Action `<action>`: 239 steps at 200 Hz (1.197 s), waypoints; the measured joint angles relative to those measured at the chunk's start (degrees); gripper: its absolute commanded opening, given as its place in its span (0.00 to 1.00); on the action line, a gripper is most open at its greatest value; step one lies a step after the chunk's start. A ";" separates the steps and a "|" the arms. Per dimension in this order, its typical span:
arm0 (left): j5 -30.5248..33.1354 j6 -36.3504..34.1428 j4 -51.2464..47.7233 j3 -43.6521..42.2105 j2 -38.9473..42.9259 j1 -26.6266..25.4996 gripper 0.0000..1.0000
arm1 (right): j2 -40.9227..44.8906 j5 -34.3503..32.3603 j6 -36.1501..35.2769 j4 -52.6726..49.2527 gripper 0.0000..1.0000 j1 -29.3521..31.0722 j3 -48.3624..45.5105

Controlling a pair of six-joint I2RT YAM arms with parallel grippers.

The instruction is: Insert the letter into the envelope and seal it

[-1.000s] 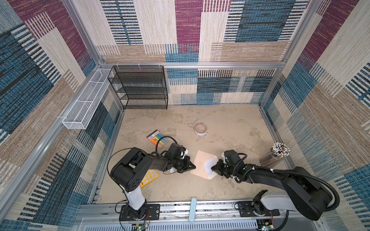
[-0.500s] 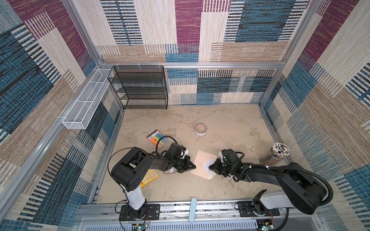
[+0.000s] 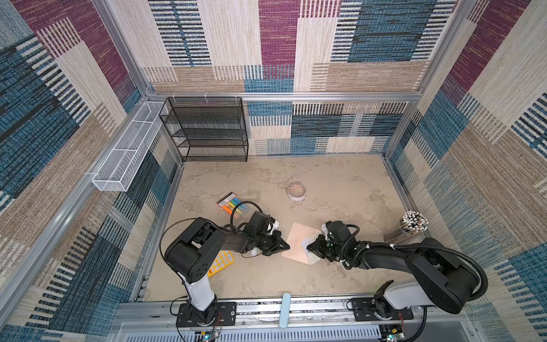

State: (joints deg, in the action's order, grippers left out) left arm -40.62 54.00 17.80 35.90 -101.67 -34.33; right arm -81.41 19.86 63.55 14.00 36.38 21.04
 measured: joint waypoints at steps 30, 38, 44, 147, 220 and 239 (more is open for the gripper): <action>-0.02 0.00 -0.02 0.00 0.00 0.02 0.00 | -0.83 0.07 0.04 0.26 0.00 0.20 0.66; -0.02 0.00 -0.04 0.02 0.02 0.02 0.00 | -0.87 0.02 0.04 0.17 0.00 0.24 0.79; 0.00 0.00 -0.07 0.00 0.07 0.02 0.01 | -0.85 -0.02 0.02 -0.13 0.01 0.24 0.96; 1.42 -0.44 -2.16 1.09 2.25 -0.33 0.29 | 1.07 -2.34 -2.91 -6.25 0.27 0.28 3.39; 2.32 -0.66 -3.89 1.27 3.93 -0.28 0.47 | 4.52 -3.23 -6.84 -13.77 0.52 -1.31 6.54; 3.28 -0.85 -5.73 1.40 5.75 -0.26 0.54 | 5.11 -3.41 -7.63 -15.56 0.52 -2.01 7.08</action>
State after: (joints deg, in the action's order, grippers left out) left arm -37.34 53.15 12.08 37.30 -95.92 -34.59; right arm -76.29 16.45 55.92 -1.56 34.37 28.12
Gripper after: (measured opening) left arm 0.510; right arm 0.518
